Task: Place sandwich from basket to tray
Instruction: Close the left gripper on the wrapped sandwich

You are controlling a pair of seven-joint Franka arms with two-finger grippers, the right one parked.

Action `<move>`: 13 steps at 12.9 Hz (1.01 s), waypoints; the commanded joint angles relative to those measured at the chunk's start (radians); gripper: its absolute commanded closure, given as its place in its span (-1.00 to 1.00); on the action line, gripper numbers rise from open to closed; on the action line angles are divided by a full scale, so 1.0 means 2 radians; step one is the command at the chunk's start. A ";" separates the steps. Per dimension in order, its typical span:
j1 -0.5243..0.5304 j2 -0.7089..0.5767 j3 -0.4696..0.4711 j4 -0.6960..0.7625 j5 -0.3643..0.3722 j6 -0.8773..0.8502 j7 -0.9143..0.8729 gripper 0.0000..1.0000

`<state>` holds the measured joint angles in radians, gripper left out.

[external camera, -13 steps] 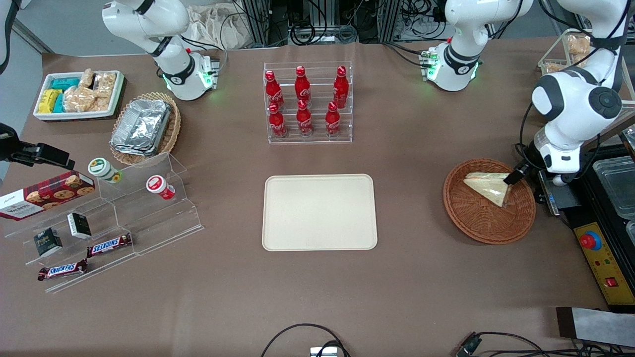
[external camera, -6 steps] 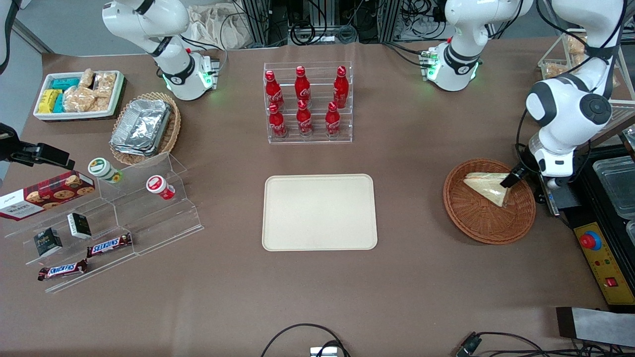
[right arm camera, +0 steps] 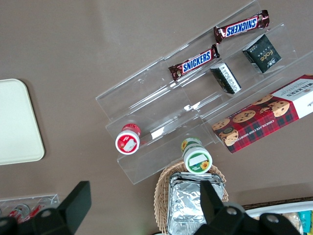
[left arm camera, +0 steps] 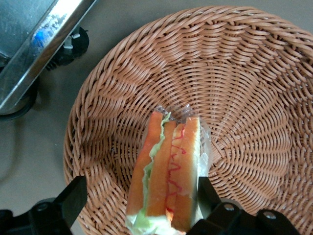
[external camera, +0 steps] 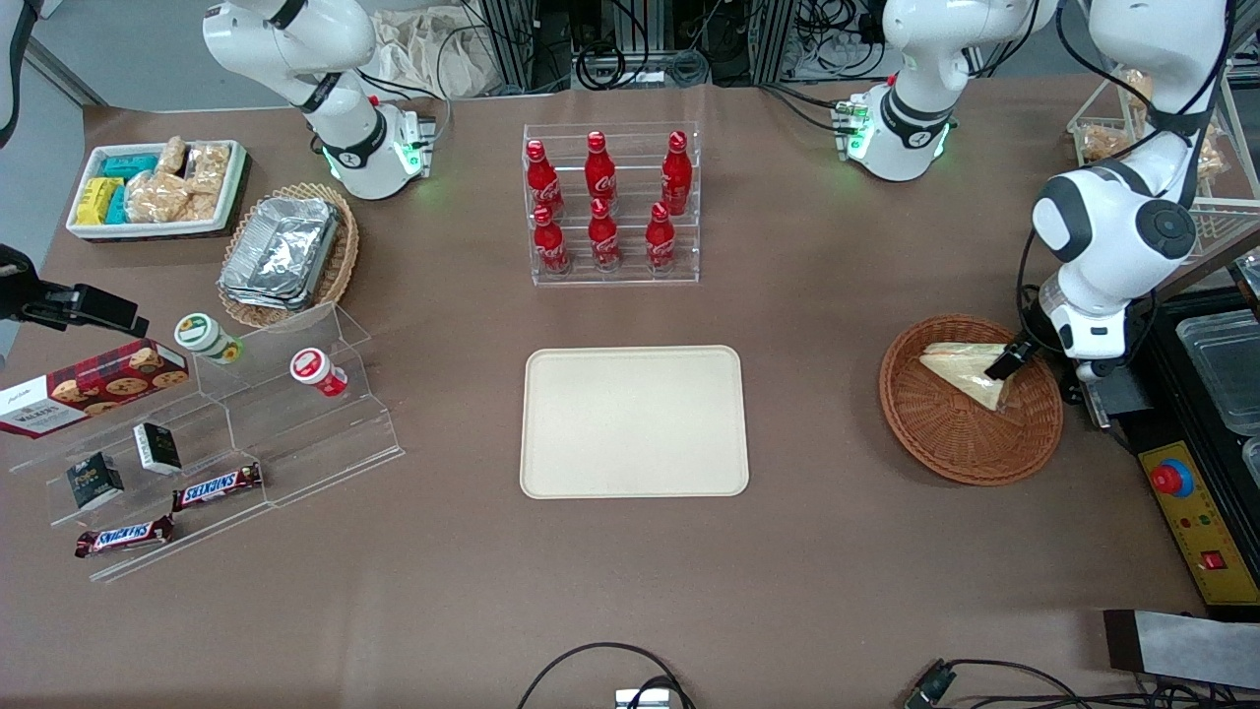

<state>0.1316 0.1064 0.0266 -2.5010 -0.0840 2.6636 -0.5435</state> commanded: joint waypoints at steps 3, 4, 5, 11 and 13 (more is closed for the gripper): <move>-0.015 0.003 -0.006 -0.005 -0.014 0.018 -0.029 0.15; -0.020 0.002 -0.006 -0.004 -0.014 0.018 -0.032 0.38; -0.021 0.002 -0.006 -0.004 -0.014 0.018 -0.036 0.53; -0.022 -0.012 -0.006 0.003 -0.005 0.010 -0.017 0.60; -0.022 -0.029 -0.006 0.015 -0.004 -0.026 0.012 0.61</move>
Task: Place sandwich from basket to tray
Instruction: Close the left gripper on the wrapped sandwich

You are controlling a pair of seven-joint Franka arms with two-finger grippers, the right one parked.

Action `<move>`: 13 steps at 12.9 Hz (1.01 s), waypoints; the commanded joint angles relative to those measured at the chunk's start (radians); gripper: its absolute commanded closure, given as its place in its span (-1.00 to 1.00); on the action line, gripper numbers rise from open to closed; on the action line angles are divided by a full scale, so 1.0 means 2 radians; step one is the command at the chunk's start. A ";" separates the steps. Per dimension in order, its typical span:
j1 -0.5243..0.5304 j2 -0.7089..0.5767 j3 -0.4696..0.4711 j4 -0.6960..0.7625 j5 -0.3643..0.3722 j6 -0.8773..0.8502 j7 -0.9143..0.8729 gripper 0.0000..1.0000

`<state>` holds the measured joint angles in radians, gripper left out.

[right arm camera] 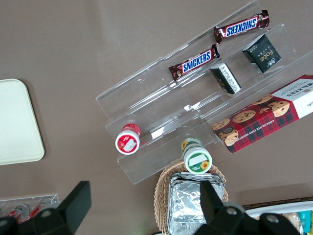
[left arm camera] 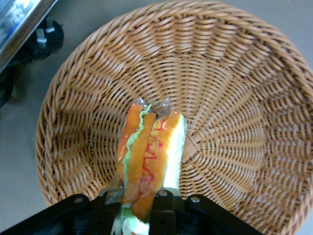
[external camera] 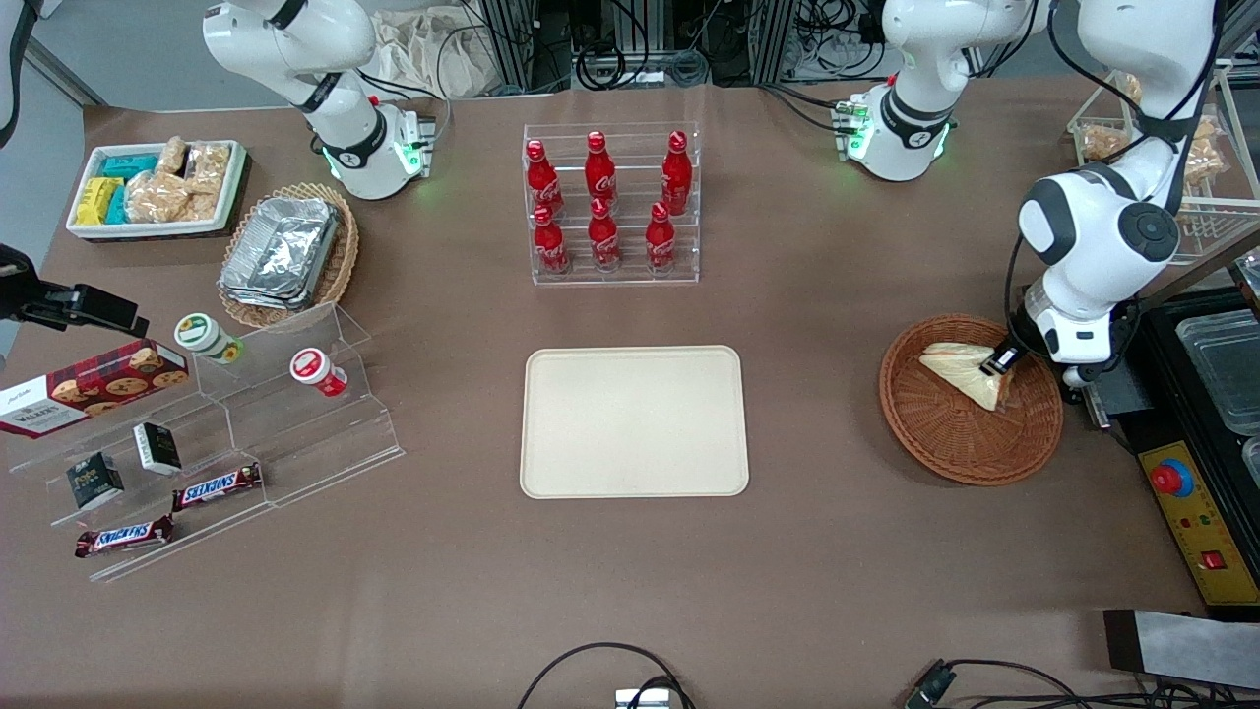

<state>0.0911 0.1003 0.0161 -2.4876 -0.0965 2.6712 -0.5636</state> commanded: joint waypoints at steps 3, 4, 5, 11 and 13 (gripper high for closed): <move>-0.002 -0.049 0.000 0.029 0.026 -0.079 0.075 0.60; -0.002 -0.056 -0.001 0.030 0.059 -0.090 0.090 0.59; -0.002 -0.062 -0.003 0.033 0.095 -0.104 0.110 0.59; -0.002 -0.095 -0.069 0.043 0.131 -0.136 0.251 0.58; -0.002 -0.097 -0.105 0.066 0.154 -0.177 0.268 0.56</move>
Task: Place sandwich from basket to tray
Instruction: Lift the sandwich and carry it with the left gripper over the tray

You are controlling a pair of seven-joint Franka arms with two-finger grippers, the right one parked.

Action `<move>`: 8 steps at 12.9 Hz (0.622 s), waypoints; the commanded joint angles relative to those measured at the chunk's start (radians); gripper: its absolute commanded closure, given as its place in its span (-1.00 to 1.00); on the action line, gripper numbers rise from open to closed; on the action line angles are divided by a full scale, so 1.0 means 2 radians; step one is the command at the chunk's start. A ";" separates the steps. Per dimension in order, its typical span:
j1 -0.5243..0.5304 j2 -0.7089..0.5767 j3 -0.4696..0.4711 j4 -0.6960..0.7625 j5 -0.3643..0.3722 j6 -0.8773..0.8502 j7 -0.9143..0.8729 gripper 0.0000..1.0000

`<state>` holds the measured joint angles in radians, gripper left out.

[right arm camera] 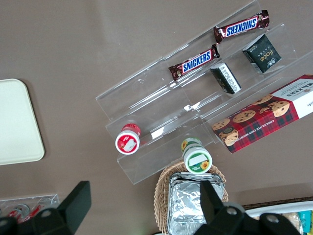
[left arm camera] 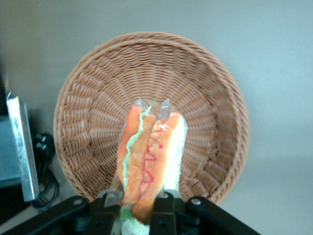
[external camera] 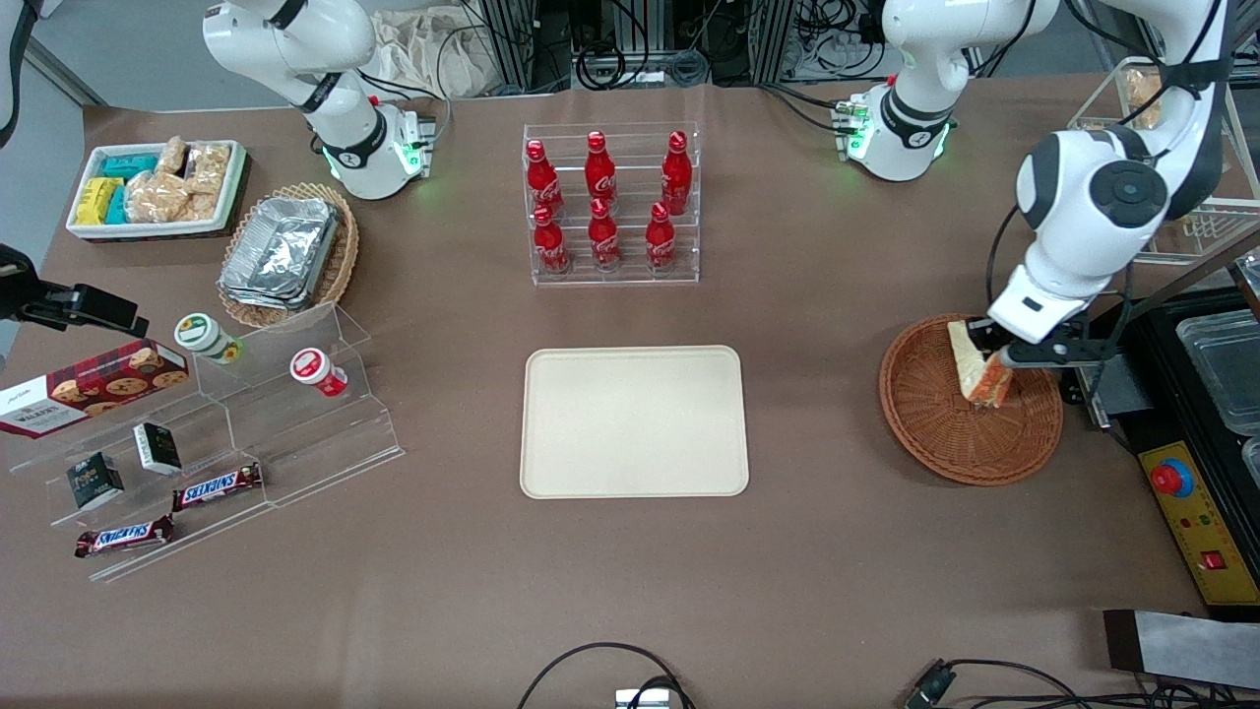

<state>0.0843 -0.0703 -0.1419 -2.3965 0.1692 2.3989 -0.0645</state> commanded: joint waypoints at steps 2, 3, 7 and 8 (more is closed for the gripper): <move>0.002 -0.003 -0.072 0.061 0.021 -0.097 0.010 0.56; 0.002 0.000 -0.086 0.075 0.019 -0.116 -0.001 0.56; 0.001 0.030 -0.140 0.120 0.011 -0.136 -0.074 0.56; 0.001 0.053 -0.157 0.143 0.011 -0.142 -0.103 0.56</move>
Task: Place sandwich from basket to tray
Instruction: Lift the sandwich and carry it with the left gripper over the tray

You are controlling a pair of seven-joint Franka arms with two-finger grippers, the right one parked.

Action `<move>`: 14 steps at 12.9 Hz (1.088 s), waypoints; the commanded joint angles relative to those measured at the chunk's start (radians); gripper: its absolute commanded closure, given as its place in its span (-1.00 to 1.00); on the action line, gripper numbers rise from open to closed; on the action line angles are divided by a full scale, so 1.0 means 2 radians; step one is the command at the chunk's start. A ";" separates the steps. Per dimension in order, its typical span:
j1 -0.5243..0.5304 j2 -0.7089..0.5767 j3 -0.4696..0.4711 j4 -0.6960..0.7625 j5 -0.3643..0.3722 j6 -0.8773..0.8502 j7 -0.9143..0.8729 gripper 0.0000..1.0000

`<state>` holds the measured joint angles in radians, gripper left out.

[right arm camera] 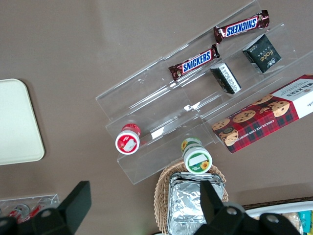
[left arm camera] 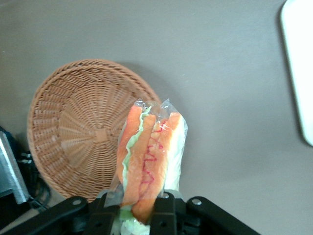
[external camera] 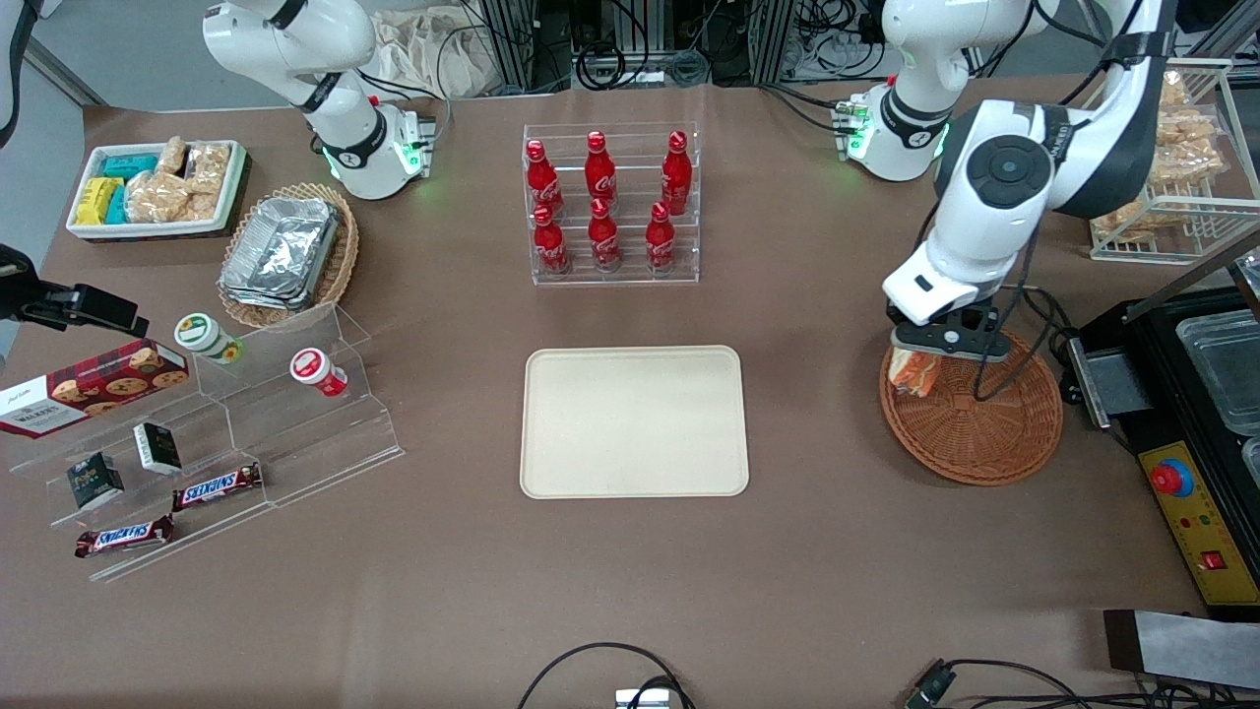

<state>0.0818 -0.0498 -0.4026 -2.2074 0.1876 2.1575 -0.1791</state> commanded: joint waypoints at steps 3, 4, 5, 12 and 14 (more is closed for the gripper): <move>-0.010 0.125 -0.069 0.133 0.014 -0.058 -0.130 0.57; -0.025 0.147 -0.069 0.152 0.023 -0.062 -0.153 0.57; -0.034 0.160 -0.069 0.163 0.032 -0.062 -0.174 0.57; -0.104 0.262 -0.069 0.267 0.085 -0.107 -0.288 0.56; -0.127 0.297 -0.068 0.301 0.106 -0.114 -0.318 0.56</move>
<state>-0.1247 0.4454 -0.5401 -1.7227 0.3461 1.9788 -0.7477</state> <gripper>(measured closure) 0.780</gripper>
